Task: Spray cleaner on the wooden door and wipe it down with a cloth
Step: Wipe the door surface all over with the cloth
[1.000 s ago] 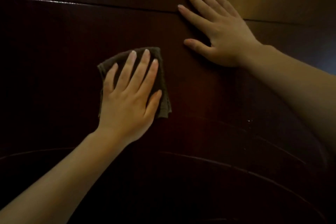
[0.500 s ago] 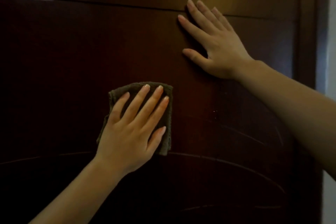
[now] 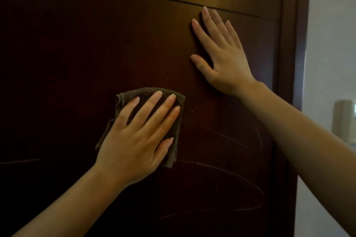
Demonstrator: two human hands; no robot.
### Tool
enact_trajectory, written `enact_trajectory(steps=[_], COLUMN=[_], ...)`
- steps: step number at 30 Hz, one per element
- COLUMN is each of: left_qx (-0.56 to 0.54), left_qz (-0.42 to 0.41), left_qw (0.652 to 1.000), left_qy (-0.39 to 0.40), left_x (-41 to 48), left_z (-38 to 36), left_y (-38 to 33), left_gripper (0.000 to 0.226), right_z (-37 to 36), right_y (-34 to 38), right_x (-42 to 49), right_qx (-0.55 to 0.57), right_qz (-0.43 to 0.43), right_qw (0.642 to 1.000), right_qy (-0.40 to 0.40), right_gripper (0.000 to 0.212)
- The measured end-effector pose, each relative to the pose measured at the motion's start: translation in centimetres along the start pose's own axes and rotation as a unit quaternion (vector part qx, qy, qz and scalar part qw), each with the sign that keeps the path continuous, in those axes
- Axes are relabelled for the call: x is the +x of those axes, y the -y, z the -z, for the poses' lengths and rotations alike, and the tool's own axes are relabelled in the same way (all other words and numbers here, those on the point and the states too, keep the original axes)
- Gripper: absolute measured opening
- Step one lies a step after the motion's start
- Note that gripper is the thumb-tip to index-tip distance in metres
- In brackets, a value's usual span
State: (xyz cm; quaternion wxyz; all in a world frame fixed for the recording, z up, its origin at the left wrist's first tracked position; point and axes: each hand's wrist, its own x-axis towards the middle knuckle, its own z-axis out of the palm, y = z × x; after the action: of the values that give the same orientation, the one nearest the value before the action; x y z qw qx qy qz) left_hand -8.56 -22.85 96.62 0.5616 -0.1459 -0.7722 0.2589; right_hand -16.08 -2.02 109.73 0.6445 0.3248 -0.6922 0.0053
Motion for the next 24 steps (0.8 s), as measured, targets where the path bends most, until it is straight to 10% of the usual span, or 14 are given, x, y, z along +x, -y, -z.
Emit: enact_trajectory(steps=[24], left_qx=[-0.047], left_qz=[-0.034], left_qw=[0.998], left_qy=[-0.025], left_x=[5.7], left_z=[-0.7], left_y=[-5.1], left_gripper=[0.057], right_z=[1.0], right_y=[-5.1], right_x=[-3.1], right_qx=[-0.007], right_qz=[0.029], right_qw=[0.999], right_qy=[0.015], right_gripper=[0.069])
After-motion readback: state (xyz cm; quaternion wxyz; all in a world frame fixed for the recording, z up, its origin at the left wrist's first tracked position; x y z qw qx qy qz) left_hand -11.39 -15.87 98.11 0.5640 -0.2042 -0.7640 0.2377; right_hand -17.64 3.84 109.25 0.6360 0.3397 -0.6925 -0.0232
